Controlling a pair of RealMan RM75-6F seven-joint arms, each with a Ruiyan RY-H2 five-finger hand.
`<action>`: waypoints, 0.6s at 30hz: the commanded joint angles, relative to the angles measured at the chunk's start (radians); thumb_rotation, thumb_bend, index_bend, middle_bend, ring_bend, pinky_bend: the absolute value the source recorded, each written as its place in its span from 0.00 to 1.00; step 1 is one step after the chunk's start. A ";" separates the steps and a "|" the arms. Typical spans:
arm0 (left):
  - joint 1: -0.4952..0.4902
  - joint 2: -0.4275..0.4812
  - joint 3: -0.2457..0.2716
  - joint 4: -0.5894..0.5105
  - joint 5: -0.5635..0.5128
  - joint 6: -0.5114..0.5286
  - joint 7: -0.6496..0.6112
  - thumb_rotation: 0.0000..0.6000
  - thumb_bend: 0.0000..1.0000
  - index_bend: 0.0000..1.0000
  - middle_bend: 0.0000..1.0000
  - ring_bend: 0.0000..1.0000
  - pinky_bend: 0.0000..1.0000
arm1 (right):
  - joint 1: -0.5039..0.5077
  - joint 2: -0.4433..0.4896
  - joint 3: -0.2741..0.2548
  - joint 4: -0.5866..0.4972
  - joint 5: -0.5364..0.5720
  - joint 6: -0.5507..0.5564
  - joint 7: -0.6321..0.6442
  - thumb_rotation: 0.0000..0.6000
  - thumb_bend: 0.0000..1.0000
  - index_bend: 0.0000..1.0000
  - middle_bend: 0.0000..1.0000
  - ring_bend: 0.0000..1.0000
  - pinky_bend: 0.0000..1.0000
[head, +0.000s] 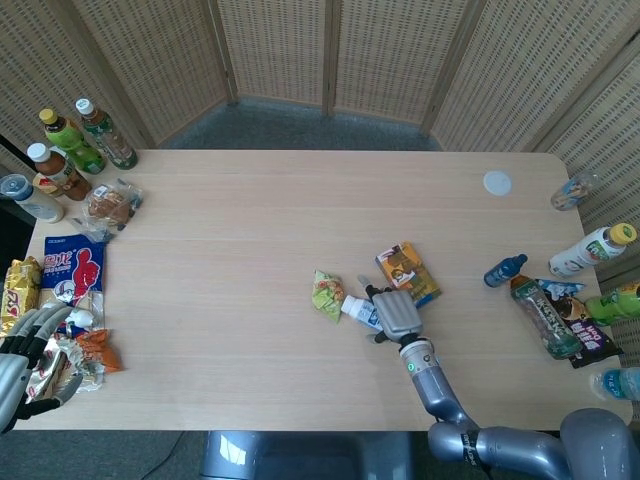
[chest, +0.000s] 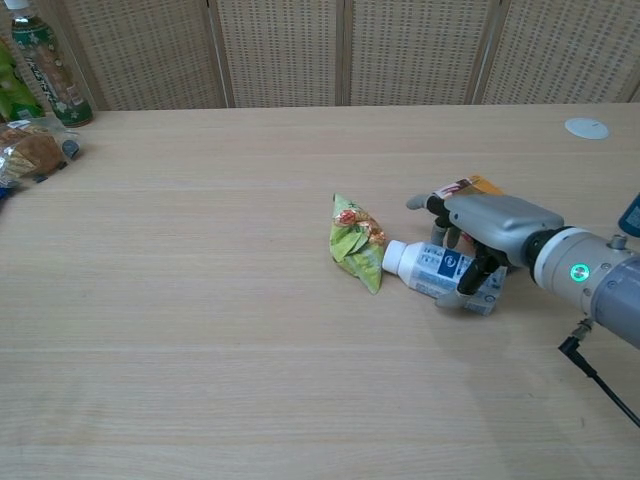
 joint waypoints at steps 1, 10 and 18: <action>0.000 0.000 0.000 -0.001 0.000 -0.001 0.001 1.00 0.35 0.05 0.06 0.00 0.00 | -0.007 -0.003 0.002 0.010 -0.026 0.008 0.017 1.00 0.00 0.09 0.51 0.43 0.63; 0.000 -0.001 0.000 0.000 -0.004 -0.002 0.001 1.00 0.35 0.05 0.06 0.00 0.00 | -0.017 -0.005 0.015 0.022 -0.049 0.004 0.047 1.00 0.04 0.44 0.82 0.77 0.88; 0.001 0.002 0.001 -0.002 -0.004 -0.002 0.003 1.00 0.35 0.05 0.06 0.00 0.00 | -0.014 0.051 0.049 -0.016 -0.093 0.010 0.080 1.00 0.07 0.56 0.95 0.90 0.98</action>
